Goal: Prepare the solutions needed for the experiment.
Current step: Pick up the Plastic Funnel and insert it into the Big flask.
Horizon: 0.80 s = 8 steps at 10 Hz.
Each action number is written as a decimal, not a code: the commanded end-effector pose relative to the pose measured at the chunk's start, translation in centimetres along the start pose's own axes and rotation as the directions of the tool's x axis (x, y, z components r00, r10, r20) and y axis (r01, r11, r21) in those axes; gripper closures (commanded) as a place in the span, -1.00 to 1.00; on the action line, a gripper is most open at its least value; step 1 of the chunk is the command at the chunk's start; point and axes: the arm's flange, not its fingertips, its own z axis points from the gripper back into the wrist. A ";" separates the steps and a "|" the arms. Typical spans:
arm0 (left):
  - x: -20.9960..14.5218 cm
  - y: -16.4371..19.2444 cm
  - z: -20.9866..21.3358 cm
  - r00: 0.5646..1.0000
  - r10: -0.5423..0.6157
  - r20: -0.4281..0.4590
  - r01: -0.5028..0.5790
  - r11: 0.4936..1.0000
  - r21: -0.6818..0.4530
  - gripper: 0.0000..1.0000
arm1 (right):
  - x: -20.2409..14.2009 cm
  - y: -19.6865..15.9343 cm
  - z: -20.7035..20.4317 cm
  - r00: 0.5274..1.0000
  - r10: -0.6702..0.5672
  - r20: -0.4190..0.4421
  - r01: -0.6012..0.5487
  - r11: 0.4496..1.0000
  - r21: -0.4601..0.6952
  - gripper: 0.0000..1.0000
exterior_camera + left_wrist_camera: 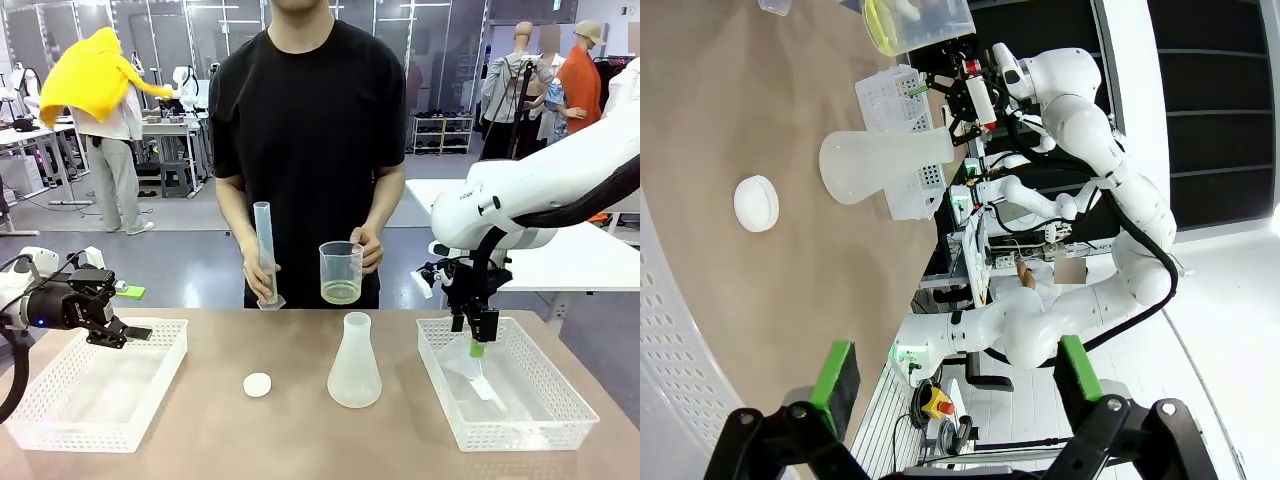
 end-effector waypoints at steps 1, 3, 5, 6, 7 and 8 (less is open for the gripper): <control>0.2 0.0 -0.2 1.000 -0.001 0.013 0.001 1.000 0.007 -1.00 | -0.3 -1.5 0.1 0.999 0.043 -0.018 -0.042 0.998 0.040 -1.00; 0.2 0.0 -0.2 1.000 -0.001 0.013 0.001 1.000 0.007 -1.00 | -0.2 -2.0 -0.2 0.997 0.078 -0.027 -0.075 0.993 0.092 -1.00; 0.2 0.0 -0.2 1.000 -0.001 0.013 0.001 1.000 0.007 -1.00 | -0.2 -3.0 -0.3 0.996 0.089 -0.027 -0.086 0.992 0.091 -0.87; 0.2 0.0 -0.2 1.000 -0.001 0.013 0.001 1.000 0.007 -1.00 | -0.2 -3.6 -0.2 0.994 0.101 -0.031 -0.097 0.990 0.104 -0.78; 0.2 0.0 -0.2 1.000 -0.001 0.013 0.001 1.000 0.007 -1.00 | 0.1 -4.2 -0.2 0.993 0.114 -0.037 -0.109 0.986 0.129 -0.64; 0.2 0.0 -0.2 1.000 -0.001 0.013 0.001 1.000 0.007 -1.00 | 0.2 -4.6 -0.2 0.991 0.127 -0.050 -0.118 0.982 0.149 -0.53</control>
